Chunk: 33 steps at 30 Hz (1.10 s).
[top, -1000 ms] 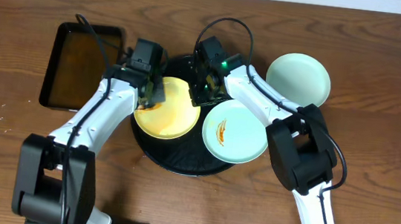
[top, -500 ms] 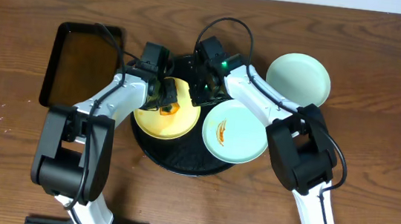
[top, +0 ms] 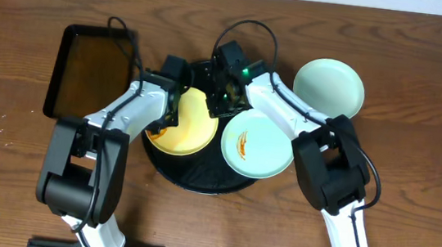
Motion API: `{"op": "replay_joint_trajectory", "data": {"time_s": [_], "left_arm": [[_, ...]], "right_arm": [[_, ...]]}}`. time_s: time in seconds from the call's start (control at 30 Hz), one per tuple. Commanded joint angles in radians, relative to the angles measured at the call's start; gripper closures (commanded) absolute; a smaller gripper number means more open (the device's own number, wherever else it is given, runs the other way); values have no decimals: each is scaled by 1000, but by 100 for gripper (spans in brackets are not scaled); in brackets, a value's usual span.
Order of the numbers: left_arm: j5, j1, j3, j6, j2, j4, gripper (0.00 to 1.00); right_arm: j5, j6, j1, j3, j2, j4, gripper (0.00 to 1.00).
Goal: Clean dirty plates on tray and stack at the side
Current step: 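Continue scrubbing the yellow plate with the sponge, left gripper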
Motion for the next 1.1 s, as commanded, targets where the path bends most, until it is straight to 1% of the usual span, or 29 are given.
{"op": "replay_joint_trajectory", "data": {"time_s": [0.0,0.2,0.3,0.37,0.57,0.63,0.77,0.93,1.0,1.07], "left_arm": [[-220,31,9,12,-23,-37,93],[-208,30,13,5,-119,-32,93],[-133,30,13,5,-165,-12,92],[-36,30,13,5,-182,14,92],[402,30,-11,5,-169,135,92],[508,30,-16,-6,-143,158,92],[536,30,-18,-60,-83,142,92],[536,30,-18,-62,-20,70,93],[536,30,-18,-35,-6,44,92],[500,30,-18,14,-1,14,92]], "right_arm": [[61,-12,-7,-8,40,-17,99],[61,-11,-7,-8,40,-16,99],[61,-11,-7,-8,40,-15,99],[61,-11,-7,-8,40,-15,99],[61,-12,-7,-8,40,-13,99],[61,-11,-7,-8,40,-14,99],[60,-11,-7,-8,40,-14,99],[61,-12,-7,-8,40,-16,99],[60,-11,-7,-8,40,-16,99],[60,-11,-7,-8,40,-16,99]]}}
